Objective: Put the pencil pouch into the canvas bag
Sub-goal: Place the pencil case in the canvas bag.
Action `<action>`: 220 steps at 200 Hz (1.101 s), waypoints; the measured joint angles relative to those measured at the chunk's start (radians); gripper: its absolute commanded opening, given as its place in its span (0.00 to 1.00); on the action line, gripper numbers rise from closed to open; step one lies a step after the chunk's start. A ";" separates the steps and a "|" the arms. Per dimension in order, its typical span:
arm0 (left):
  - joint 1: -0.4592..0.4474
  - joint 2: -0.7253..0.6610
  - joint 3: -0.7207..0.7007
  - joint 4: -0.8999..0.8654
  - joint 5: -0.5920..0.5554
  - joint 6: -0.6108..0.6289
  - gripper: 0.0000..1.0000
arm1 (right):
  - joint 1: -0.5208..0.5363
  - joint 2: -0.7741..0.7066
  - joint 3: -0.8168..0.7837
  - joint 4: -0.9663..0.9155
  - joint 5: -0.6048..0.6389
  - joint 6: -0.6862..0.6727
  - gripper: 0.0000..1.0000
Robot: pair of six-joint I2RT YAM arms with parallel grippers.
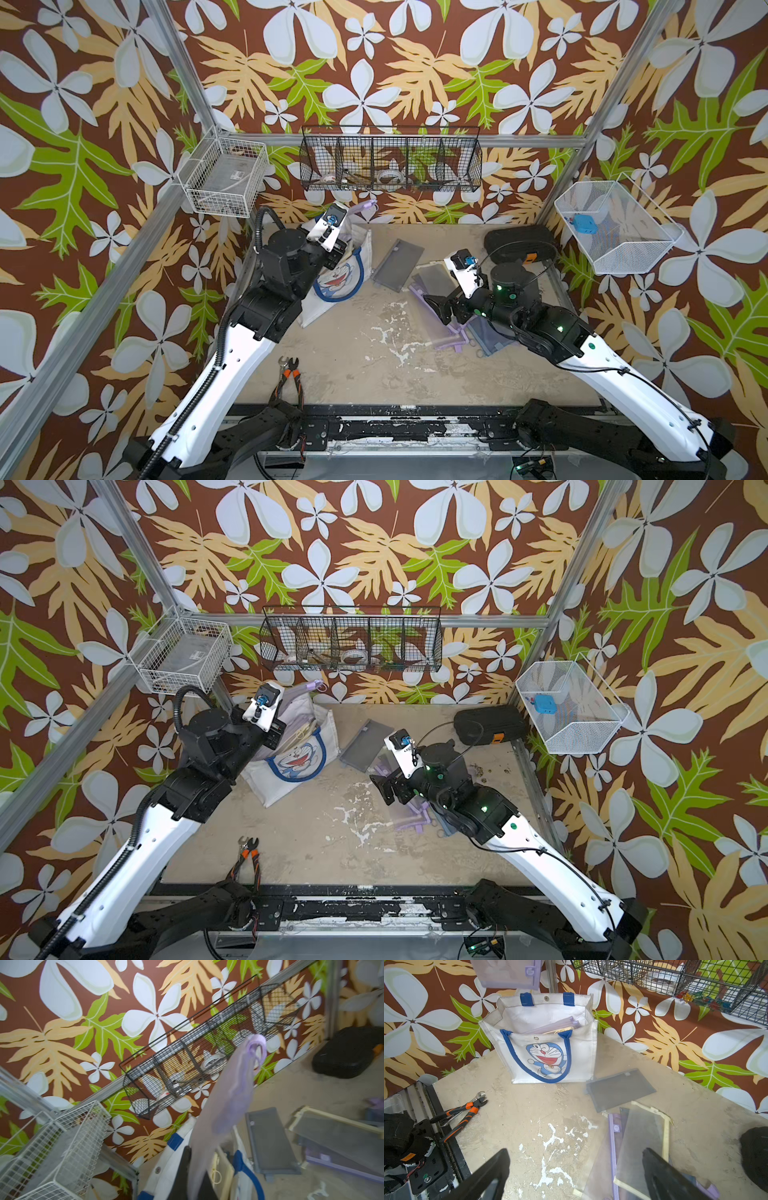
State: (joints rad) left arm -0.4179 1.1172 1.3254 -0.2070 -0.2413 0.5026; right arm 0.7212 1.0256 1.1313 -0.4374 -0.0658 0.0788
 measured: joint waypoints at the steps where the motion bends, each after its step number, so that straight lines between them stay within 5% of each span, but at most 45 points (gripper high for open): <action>1: 0.004 0.004 0.001 0.002 -0.002 0.004 0.00 | 0.000 0.000 0.000 0.000 0.001 0.000 1.00; 133: 0.188 0.193 -0.141 0.095 0.006 0.014 0.00 | -0.147 0.035 -0.053 0.074 -0.127 -0.032 1.00; 220: 0.202 0.342 -0.078 0.037 -0.003 -0.057 0.00 | -0.212 0.020 -0.095 0.102 -0.204 -0.035 1.00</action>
State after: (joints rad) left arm -0.2161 1.4590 1.2476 -0.1696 -0.2440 0.4458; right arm 0.5095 1.0458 1.0363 -0.3351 -0.2699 0.0433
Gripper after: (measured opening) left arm 0.050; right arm 0.996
